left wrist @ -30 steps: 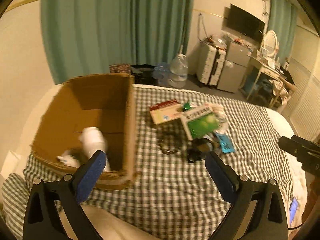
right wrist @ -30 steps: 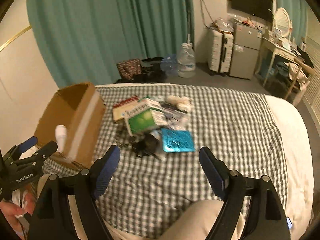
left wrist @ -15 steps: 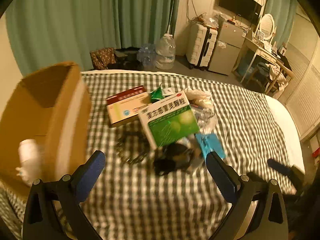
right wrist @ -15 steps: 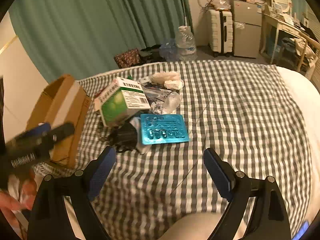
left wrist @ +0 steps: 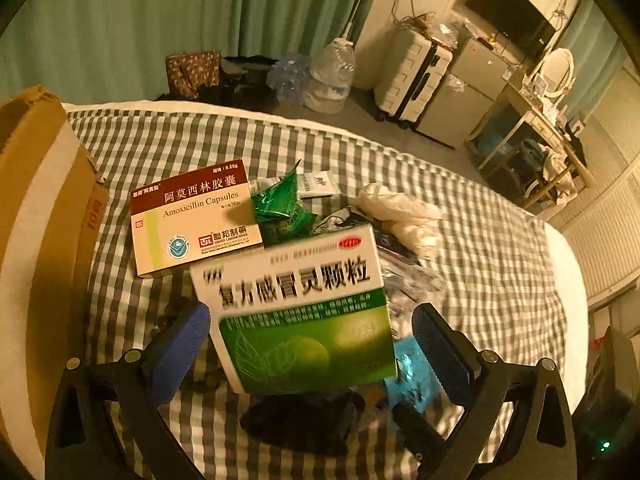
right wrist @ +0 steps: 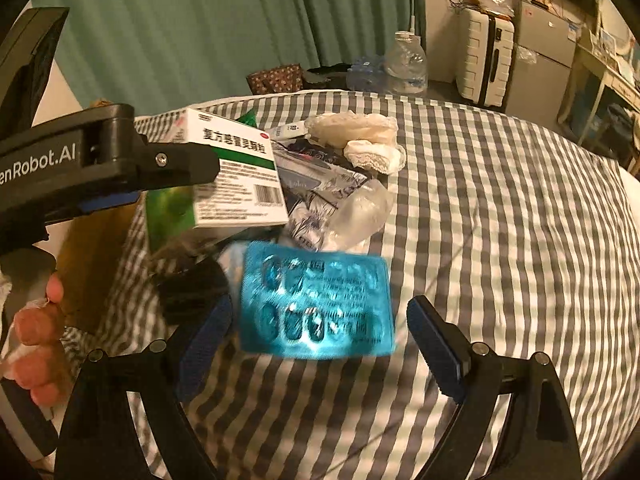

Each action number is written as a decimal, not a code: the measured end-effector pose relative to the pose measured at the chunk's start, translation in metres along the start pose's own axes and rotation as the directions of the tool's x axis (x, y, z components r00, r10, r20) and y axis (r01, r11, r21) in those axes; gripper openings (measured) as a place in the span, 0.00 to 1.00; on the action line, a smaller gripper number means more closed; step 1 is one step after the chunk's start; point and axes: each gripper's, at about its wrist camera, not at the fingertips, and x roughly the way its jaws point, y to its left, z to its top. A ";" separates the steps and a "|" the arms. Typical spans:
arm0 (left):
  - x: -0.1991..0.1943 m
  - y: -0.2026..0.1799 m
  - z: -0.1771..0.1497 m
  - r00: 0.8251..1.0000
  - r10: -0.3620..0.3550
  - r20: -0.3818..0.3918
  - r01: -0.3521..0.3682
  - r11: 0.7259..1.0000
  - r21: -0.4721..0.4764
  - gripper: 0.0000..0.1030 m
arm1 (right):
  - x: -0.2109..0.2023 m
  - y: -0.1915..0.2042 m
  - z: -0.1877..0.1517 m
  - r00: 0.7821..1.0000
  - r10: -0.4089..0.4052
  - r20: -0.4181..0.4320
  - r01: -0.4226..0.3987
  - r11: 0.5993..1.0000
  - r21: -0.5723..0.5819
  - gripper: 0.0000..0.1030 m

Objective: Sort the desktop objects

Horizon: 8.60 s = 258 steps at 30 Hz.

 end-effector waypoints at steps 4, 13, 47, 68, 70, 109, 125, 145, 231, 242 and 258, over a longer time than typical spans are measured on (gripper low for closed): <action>0.016 0.002 0.004 0.997 0.071 -0.010 -0.071 0.997 0.019 1.00 | 0.016 -0.003 0.005 1.000 -0.030 -0.009 0.030 0.999 -0.018 0.87; 0.019 0.010 0.007 0.999 0.031 0.013 -0.032 0.999 0.025 1.00 | 0.030 -0.018 -0.002 0.997 -0.060 -0.054 0.062 0.997 0.037 0.89; -0.010 0.006 -0.055 0.998 -0.009 -0.061 0.024 0.968 0.250 0.81 | -0.026 -0.059 -0.041 0.993 0.082 -0.085 -0.065 0.980 0.186 0.12; -0.038 -0.006 -0.033 0.986 0.163 -0.034 -0.165 0.983 -0.079 0.96 | -0.019 -0.046 -0.041 0.984 0.118 -0.136 -0.086 0.972 0.220 0.09; -0.031 -0.013 -0.033 0.974 0.225 -0.037 -0.228 0.967 -0.116 0.97 | -0.009 -0.049 -0.034 0.983 0.124 -0.139 -0.090 0.969 0.230 0.10; -0.050 0.013 -0.062 0.994 0.106 -0.011 -0.107 0.994 -0.033 0.23 | -0.063 0.000 -0.036 0.998 -0.057 -0.033 0.060 0.993 0.098 0.08; -0.031 0.016 -0.045 0.962 0.267 -0.060 -0.273 0.954 -0.126 0.94 | -0.050 -0.014 -0.047 0.998 0.020 -0.052 -0.012 0.989 0.148 0.08; -0.026 0.007 -0.047 0.970 0.239 -0.055 -0.242 0.968 -0.065 0.80 | -0.042 -0.011 -0.048 0.997 0.025 -0.073 -0.015 0.991 0.130 0.08; -0.103 0.032 -0.123 0.995 0.090 0.032 -0.095 0.974 0.206 1.00 | -0.111 0.053 -0.025 0.984 -0.100 0.147 0.076 0.984 0.161 0.74; -0.005 0.036 -0.120 0.992 -0.045 -0.120 0.044 0.999 -0.010 0.59 | -0.058 0.009 -0.035 0.993 -0.086 0.079 0.068 0.977 0.204 0.74; -0.031 0.083 -0.104 0.977 0.207 -0.042 -0.204 0.977 0.054 0.46 | 0.036 0.038 -0.018 0.991 0.050 -0.122 -0.038 0.994 0.099 0.72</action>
